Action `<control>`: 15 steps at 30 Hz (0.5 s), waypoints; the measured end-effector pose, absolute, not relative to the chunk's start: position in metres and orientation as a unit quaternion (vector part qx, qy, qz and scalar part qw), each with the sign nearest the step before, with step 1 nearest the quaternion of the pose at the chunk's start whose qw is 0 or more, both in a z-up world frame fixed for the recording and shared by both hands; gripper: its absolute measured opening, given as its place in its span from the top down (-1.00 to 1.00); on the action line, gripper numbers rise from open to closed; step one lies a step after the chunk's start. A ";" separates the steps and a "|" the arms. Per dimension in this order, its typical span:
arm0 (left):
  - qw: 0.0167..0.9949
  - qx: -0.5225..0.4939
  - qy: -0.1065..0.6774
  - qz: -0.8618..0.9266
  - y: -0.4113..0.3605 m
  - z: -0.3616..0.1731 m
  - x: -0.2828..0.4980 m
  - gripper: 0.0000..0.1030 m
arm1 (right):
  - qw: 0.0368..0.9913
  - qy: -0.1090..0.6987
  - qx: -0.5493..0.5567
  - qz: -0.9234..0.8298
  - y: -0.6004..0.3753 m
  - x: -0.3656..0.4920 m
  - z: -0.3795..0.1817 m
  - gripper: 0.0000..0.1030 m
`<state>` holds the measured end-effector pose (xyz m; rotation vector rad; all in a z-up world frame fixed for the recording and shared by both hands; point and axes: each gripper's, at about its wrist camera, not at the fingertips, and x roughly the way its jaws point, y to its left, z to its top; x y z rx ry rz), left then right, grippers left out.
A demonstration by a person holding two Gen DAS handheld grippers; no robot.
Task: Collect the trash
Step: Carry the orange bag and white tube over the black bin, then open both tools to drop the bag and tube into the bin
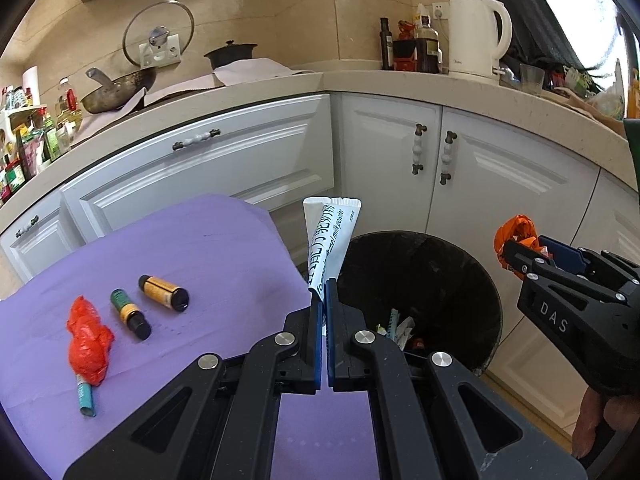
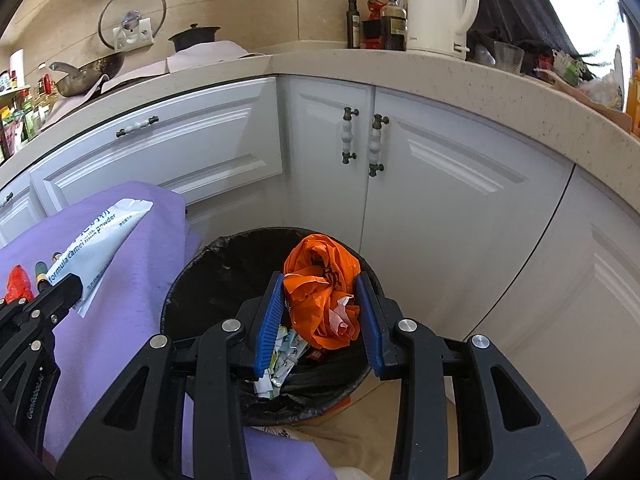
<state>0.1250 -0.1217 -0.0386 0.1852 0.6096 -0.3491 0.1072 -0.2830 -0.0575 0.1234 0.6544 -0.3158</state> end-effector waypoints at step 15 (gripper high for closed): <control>0.924 0.096 0.330 -0.168 -0.144 -0.058 0.154 0.88 | 0.929 0.328 0.073 -0.157 -0.299 0.129 -0.075 0.17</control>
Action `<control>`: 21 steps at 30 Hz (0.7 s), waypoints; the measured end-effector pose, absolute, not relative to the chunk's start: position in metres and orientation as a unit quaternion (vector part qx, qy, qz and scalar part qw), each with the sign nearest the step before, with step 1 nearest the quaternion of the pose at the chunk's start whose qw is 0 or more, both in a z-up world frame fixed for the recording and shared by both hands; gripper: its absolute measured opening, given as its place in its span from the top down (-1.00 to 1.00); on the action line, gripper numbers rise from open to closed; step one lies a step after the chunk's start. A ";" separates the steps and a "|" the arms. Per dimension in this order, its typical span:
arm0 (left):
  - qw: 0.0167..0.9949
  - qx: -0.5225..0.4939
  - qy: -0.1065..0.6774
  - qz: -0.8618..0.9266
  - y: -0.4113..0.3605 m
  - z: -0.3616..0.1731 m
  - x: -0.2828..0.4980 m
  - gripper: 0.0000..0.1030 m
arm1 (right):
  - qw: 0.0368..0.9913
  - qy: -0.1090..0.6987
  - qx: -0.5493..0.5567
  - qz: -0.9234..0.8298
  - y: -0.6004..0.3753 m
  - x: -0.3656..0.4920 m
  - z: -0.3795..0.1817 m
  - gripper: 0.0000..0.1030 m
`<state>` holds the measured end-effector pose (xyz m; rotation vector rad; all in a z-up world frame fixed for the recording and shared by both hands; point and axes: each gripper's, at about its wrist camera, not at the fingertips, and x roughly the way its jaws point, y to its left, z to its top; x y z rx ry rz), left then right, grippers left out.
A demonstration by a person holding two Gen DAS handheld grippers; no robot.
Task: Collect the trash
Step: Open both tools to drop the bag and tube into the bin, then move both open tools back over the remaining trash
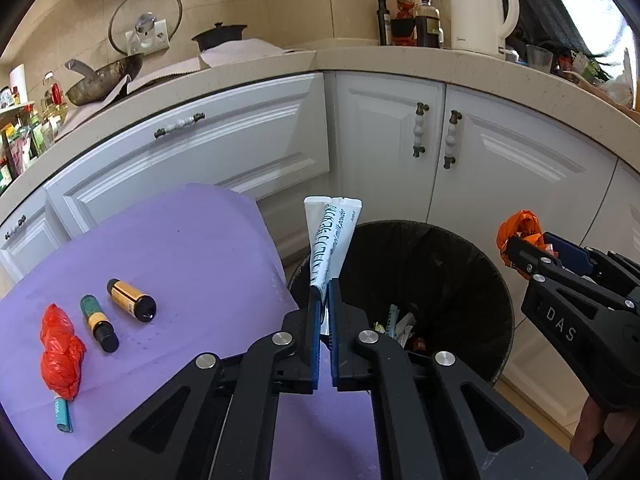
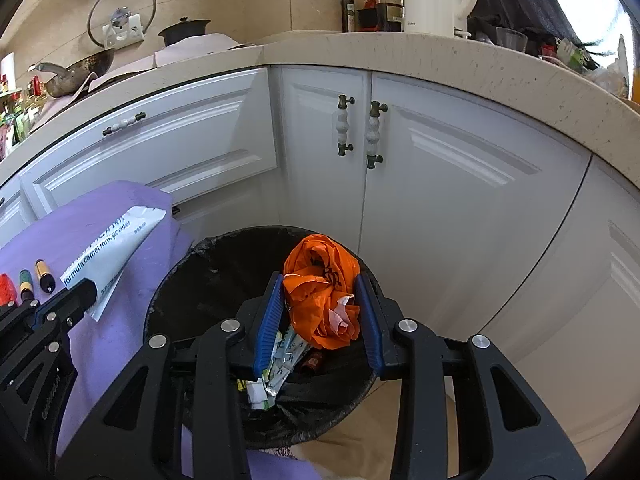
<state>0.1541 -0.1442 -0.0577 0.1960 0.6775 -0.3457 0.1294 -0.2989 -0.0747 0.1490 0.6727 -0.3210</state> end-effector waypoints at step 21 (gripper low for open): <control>0.928 0.063 0.356 -0.090 -0.057 -0.054 0.133 0.00 | 0.932 0.343 0.068 -0.098 -0.236 0.121 -0.072 0.08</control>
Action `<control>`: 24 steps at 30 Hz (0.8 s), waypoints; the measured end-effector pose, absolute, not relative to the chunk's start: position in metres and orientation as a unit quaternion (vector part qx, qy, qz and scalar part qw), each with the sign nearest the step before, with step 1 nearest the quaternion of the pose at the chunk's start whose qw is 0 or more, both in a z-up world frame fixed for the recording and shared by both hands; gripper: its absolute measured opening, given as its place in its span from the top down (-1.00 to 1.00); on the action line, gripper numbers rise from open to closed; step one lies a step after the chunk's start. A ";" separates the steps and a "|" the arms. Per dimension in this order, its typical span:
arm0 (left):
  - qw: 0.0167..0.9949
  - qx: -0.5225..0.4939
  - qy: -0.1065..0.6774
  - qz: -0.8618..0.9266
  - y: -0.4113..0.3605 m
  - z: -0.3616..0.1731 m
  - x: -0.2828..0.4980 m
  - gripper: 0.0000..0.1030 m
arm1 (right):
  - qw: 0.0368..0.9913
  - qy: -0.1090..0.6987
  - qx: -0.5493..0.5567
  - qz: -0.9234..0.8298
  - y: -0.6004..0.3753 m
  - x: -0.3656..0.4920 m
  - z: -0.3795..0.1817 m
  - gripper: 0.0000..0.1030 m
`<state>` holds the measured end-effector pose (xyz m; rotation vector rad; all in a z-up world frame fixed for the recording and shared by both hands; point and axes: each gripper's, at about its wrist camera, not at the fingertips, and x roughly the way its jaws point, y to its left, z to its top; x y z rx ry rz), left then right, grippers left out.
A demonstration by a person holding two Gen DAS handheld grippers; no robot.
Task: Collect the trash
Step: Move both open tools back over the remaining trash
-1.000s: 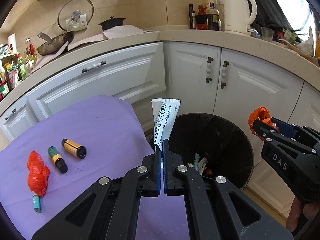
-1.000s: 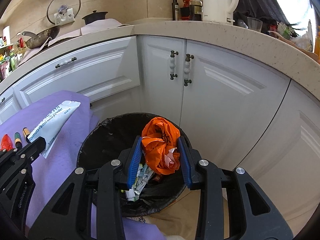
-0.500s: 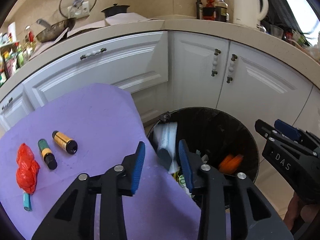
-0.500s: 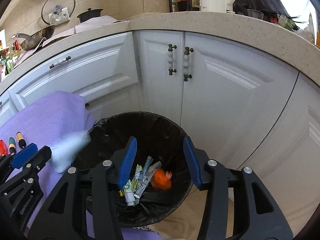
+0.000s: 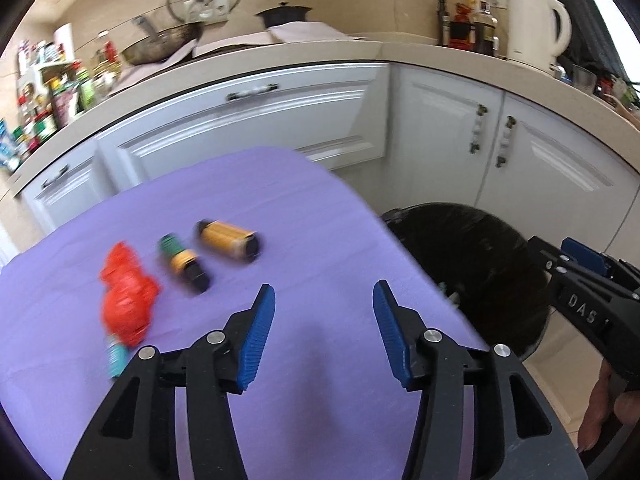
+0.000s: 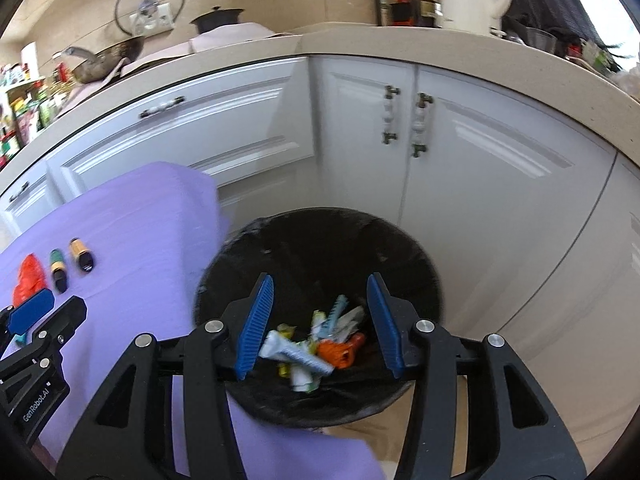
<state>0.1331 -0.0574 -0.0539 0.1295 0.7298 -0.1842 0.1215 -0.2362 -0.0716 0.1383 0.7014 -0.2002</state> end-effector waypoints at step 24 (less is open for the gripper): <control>0.915 0.010 0.403 0.033 0.067 -0.077 0.114 -0.17 | 0.931 0.365 0.019 0.001 -0.128 0.133 -0.072 0.08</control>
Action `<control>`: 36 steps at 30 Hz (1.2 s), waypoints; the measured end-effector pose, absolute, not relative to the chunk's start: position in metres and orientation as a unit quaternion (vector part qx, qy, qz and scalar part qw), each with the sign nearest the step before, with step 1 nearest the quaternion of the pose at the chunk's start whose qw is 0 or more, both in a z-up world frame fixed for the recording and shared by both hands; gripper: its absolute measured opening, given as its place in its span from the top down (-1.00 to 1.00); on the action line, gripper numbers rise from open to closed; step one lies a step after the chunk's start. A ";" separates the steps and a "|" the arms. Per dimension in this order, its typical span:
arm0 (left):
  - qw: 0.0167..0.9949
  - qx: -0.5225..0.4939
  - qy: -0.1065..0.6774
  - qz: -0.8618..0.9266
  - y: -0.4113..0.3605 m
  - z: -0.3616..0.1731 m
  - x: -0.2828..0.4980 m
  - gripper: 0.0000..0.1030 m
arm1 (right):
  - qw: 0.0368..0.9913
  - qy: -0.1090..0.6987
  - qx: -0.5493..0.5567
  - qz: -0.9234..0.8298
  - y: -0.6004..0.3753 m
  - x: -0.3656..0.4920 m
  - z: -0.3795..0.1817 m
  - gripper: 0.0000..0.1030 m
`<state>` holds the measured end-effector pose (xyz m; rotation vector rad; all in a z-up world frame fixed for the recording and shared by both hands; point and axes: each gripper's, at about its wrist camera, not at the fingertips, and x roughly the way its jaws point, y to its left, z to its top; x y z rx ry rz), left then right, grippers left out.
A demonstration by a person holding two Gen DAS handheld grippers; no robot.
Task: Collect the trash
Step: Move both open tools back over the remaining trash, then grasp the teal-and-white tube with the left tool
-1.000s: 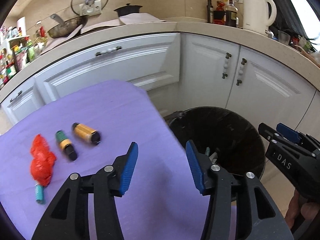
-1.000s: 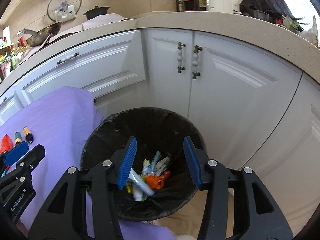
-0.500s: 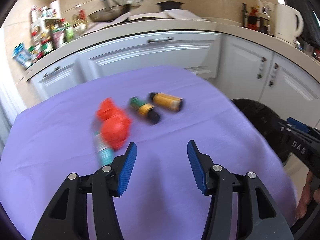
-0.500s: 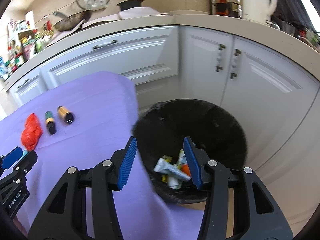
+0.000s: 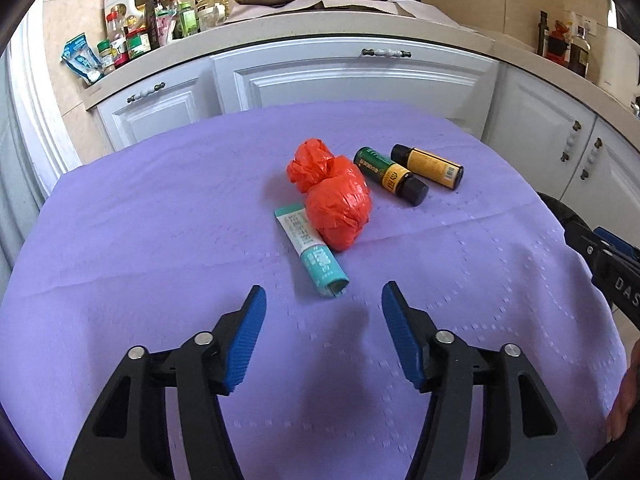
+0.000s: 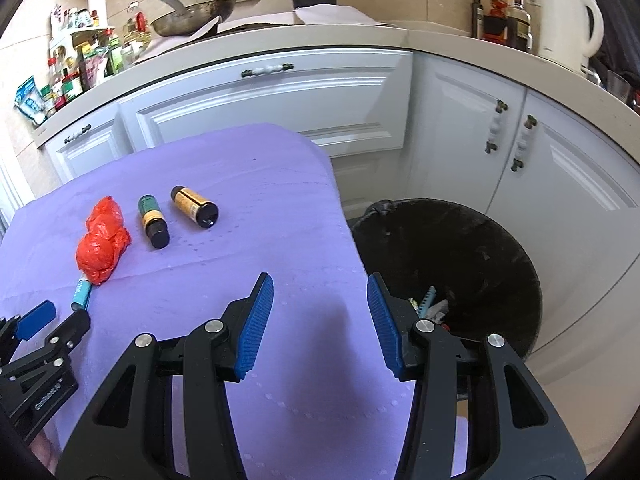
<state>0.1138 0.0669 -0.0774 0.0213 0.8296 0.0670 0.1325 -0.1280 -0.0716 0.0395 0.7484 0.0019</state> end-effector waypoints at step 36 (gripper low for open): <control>0.916 -0.018 0.390 0.099 0.161 -0.070 0.121 0.87 | 0.923 0.376 -0.044 0.066 -0.051 0.183 -0.072 0.07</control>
